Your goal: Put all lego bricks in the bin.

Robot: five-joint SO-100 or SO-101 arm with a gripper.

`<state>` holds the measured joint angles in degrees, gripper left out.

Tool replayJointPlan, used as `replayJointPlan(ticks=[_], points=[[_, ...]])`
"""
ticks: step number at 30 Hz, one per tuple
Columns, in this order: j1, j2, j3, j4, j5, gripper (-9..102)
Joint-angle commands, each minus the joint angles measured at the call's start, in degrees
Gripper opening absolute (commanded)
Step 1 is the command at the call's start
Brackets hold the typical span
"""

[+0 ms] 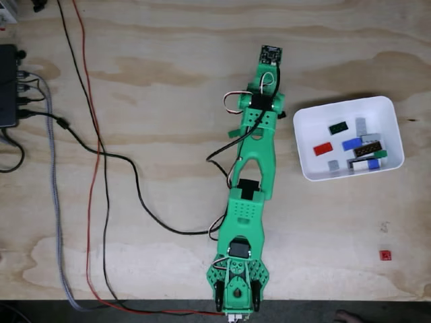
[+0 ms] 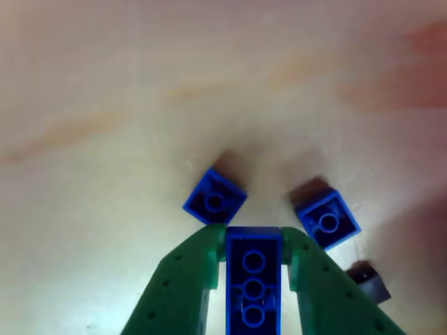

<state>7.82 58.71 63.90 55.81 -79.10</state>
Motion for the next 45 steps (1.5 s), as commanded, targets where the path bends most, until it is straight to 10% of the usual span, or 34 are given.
replayJointPlan(ticks=[1, 11, 20, 24, 32, 45], points=[[2.6, 17.1, -4.3, -8.4, 9.5, 0], [21.8, 22.9, 0.2, 18.0, 16.1, 0], [34.9, 20.7, 16.0, 10.6, 13.4, 5], [31.3, 26.4, 15.3, 9.8, 18.5, 25], [11.4, 39.6, -4.9, 26.3, 16.8, 24], [-0.5, -3.6, -14.2, 24.3, 17.7, 22]])
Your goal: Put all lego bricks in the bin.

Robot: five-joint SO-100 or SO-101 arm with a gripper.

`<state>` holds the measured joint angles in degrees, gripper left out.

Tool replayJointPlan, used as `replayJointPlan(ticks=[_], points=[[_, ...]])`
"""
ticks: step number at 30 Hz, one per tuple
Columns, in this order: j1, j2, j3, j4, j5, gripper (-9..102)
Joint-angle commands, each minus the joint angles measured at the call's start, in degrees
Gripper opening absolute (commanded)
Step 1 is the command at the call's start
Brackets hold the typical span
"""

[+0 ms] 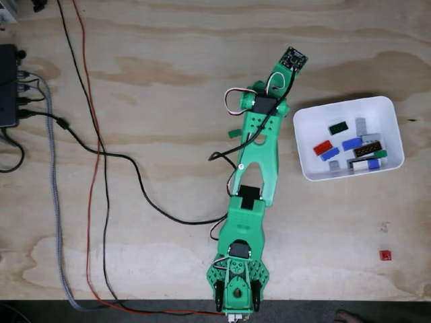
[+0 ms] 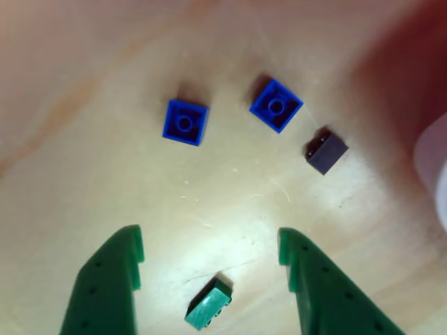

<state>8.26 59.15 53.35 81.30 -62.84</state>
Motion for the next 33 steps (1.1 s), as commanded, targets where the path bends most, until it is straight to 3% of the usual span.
replayJointPlan(ticks=[1, 10, 33], points=[[-1.3, -5.2, -3.7, -1.4, 1.8, 22], [-3.3, -10.3, -10.6, -4.1, 4.0, 23], [-1.4, -17.3, -13.0, -17.7, -6.3, 22]])
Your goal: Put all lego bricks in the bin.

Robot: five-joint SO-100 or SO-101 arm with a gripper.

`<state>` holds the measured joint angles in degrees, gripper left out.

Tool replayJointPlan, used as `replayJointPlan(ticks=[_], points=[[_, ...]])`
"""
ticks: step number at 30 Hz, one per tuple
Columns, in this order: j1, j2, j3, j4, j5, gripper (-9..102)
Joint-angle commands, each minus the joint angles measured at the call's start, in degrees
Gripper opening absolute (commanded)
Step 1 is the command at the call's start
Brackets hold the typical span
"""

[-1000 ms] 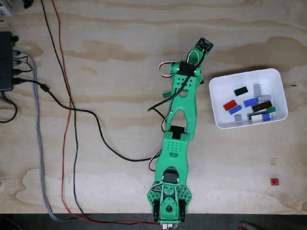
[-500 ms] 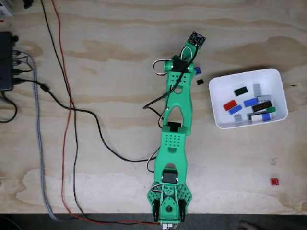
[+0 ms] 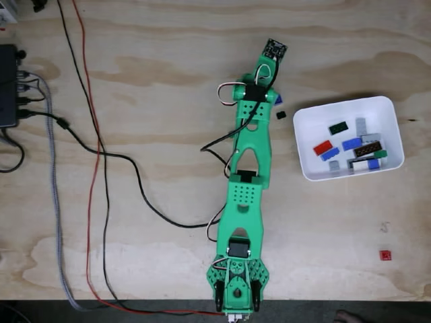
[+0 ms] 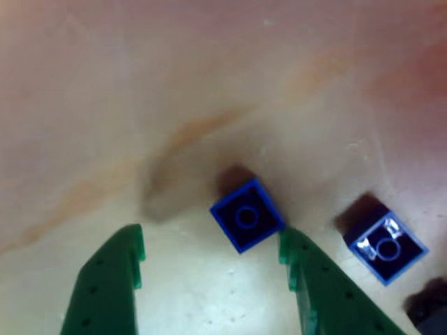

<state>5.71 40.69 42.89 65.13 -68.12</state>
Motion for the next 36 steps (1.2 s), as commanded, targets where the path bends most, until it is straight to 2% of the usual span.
replayJointPlan(ticks=[1, 11, 15, 18, 21, 24, 27, 30, 36], points=[[1.1, 0.8, -2.6, -1.8, -1.3, 21], [1.1, -0.4, -3.7, -4.5, -5.3, 14], [0.9, -0.4, -3.8, -4.0, -5.5, 2], [0.5, 1.5, -3.5, -2.1, -3.9, 0], [-0.4, 12.3, 3.5, -3.7, 1.3, 0], [-0.2, 31.9, 9.7, -3.8, 6.6, 0], [1.9, 47.4, 9.1, -2.5, 6.3, 0], [6.7, 53.0, 4.0, 5.4, 5.4, 0], [22.5, 58.6, 19.2, 6.2, 3.9, 0]])
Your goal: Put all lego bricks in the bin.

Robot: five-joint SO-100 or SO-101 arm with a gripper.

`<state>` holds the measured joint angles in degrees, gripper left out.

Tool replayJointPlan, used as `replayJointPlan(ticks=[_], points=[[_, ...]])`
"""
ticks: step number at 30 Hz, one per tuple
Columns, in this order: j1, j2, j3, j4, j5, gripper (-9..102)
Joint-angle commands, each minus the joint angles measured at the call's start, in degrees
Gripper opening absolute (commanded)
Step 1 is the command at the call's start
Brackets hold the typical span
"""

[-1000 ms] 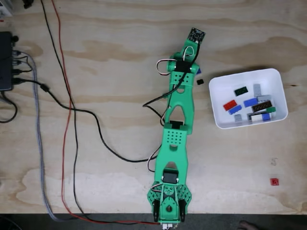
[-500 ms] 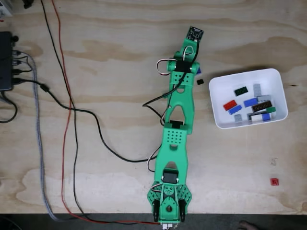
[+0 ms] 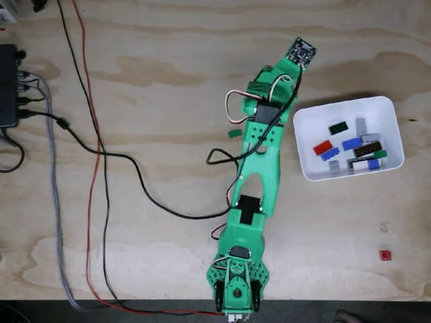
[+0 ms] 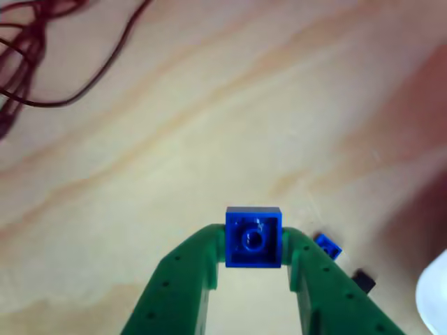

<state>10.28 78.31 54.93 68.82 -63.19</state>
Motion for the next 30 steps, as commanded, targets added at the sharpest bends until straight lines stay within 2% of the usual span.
replayJointPlan(ticks=[1, 5, 8, 13, 16, 21, 23, 26, 30], points=[[21.2, 21.0, 10.9, 1.9, -1.7, 0], [30.7, 19.5, 28.0, -9.1, -4.6, 0], [32.5, 17.5, 33.9, -14.4, -5.7, 0], [30.4, 17.1, 35.7, -14.2, -5.4, 7], [28.5, 20.1, 35.4, -13.5, -3.3, 28], [25.0, 25.9, 27.5, -6.6, -2.0, 35], [21.3, 28.2, 22.5, -4.4, -1.3, 32], [7.6, 30.2, 18.7, 1.7, -2.5, 29], [-4.9, 23.4, 20.8, 8.6, -0.5, 25]])
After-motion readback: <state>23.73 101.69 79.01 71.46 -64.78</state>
